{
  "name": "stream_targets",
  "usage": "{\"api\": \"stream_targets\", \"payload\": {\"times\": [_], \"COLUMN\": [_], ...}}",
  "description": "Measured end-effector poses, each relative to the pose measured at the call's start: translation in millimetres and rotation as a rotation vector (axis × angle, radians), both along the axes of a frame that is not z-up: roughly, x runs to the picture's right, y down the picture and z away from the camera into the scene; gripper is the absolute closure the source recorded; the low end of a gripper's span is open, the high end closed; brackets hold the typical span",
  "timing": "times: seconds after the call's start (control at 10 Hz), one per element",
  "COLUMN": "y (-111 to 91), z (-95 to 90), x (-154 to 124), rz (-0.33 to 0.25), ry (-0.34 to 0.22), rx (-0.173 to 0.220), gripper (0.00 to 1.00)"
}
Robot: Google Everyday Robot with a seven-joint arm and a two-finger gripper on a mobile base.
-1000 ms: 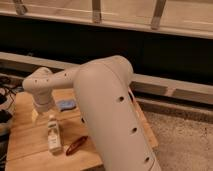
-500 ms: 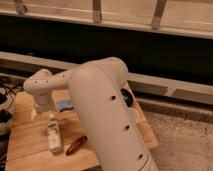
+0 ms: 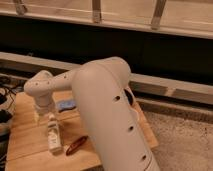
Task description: Stand the bottle upright
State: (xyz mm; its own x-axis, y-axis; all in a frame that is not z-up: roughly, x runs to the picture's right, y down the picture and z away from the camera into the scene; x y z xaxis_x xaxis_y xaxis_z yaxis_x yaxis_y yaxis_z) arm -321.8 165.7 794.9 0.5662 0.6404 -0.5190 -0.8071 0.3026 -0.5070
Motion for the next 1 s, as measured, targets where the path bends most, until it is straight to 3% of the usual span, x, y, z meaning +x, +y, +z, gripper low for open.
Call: {"api": "stream_targets", "payload": {"times": [0.1,0.5,0.8,1.0], "y": [0.3,11.3,22.0,29.4], "z": [-0.5,13.3,26.7,32.2], "x": [-1.2,-11.9,-14.9,-17.9], "rz": [0.025,-0.044,-0.042,-0.030], "ry": [0.022,-0.046,-0.023,0.030], "rx": [-0.008,-0.030,-0.057,-0.054], "gripper": [0.10,0.09,0.09,0.09]}}
